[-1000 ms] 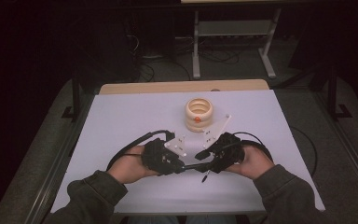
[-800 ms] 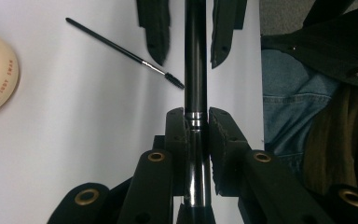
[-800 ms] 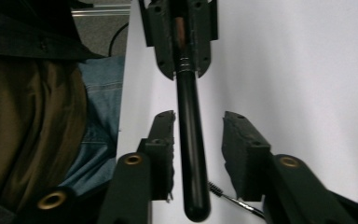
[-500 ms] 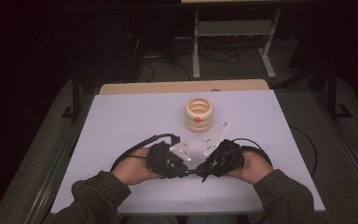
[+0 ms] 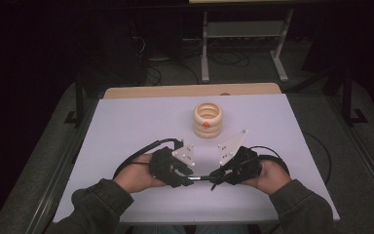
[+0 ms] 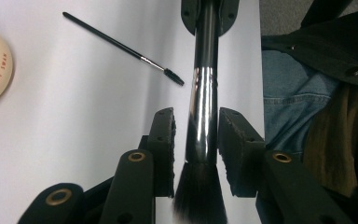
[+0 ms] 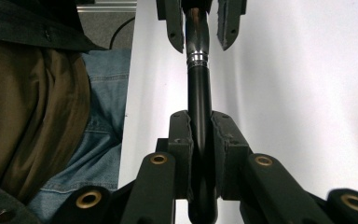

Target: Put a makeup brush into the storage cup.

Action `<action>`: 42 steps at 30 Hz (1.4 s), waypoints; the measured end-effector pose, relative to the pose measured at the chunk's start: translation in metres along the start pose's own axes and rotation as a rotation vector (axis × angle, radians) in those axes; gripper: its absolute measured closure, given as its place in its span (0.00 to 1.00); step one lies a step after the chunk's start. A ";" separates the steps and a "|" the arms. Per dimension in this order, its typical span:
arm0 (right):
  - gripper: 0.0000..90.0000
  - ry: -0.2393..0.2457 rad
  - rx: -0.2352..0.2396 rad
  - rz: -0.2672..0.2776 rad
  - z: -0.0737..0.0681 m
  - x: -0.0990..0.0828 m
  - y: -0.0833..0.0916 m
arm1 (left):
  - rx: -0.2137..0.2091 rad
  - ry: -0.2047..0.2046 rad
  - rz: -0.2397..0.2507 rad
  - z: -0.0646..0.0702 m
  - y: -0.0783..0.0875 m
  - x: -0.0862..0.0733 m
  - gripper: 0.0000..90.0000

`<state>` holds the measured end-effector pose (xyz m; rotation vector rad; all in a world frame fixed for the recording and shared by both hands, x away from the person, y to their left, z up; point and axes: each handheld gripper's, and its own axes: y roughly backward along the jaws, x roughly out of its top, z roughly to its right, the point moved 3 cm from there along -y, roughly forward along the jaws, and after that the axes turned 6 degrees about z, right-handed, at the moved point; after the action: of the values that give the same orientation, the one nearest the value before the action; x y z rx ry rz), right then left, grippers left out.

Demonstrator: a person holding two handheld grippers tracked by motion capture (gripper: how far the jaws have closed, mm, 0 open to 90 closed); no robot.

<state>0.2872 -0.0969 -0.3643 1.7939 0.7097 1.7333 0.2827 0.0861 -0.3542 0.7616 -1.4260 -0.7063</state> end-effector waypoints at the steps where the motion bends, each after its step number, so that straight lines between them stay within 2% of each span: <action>1: 0.87 0.003 -0.003 0.001 0.000 0.000 0.001 | -0.003 0.001 0.001 0.001 0.000 0.000 0.77; 3: 0.87 0.009 -0.007 0.002 0.000 -0.001 0.001 | 0.001 -0.003 0.002 0.002 0.000 0.000 0.83; 8: 0.87 0.014 0.002 0.001 0.000 -0.001 -0.001 | -0.015 -0.017 -0.015 0.002 0.000 -0.001 0.85; 10: 0.84 0.004 0.008 -0.002 0.000 0.000 -0.003 | -0.020 -0.012 -0.028 0.003 -0.001 -0.001 0.85; 11: 0.78 -0.020 0.001 -0.007 0.002 0.001 -0.004 | -0.021 -0.015 -0.036 0.003 -0.001 -0.002 0.85; 13: 0.77 -0.023 0.007 -0.018 0.004 0.001 -0.005 | -0.008 -0.031 -0.066 0.003 -0.005 -0.002 0.85; 16: 0.79 -0.028 0.024 -0.038 0.005 0.002 -0.005 | -0.010 -0.036 -0.086 0.004 -0.008 -0.002 0.85; 19: 0.78 -0.031 0.055 -0.079 0.003 0.003 -0.009 | -0.015 -0.031 -0.083 0.004 -0.009 -0.001 0.85; 23: 0.84 -0.026 0.059 -0.107 0.001 0.002 -0.013 | -0.017 -0.044 -0.090 0.005 -0.009 -0.001 0.85; 28: 0.86 -0.040 0.073 -0.120 0.001 0.000 -0.018 | -0.028 -0.046 -0.088 0.007 -0.009 0.000 0.85; 30: 0.86 -0.048 0.086 -0.125 0.000 -0.001 -0.020 | -0.028 -0.060 -0.095 0.007 -0.009 0.000 0.85; 35: 0.83 -0.042 0.087 -0.134 0.000 0.000 -0.025 | -0.031 -0.064 -0.096 0.008 -0.009 0.000 0.85; 42: 0.86 -0.028 0.091 -0.146 -0.001 -0.001 -0.028 | -0.036 -0.071 -0.085 0.008 -0.008 0.001 0.85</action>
<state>0.2863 -0.0772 -0.3845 1.7748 0.8974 1.6007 0.2753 0.0798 -0.3601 0.7798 -1.4474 -0.8296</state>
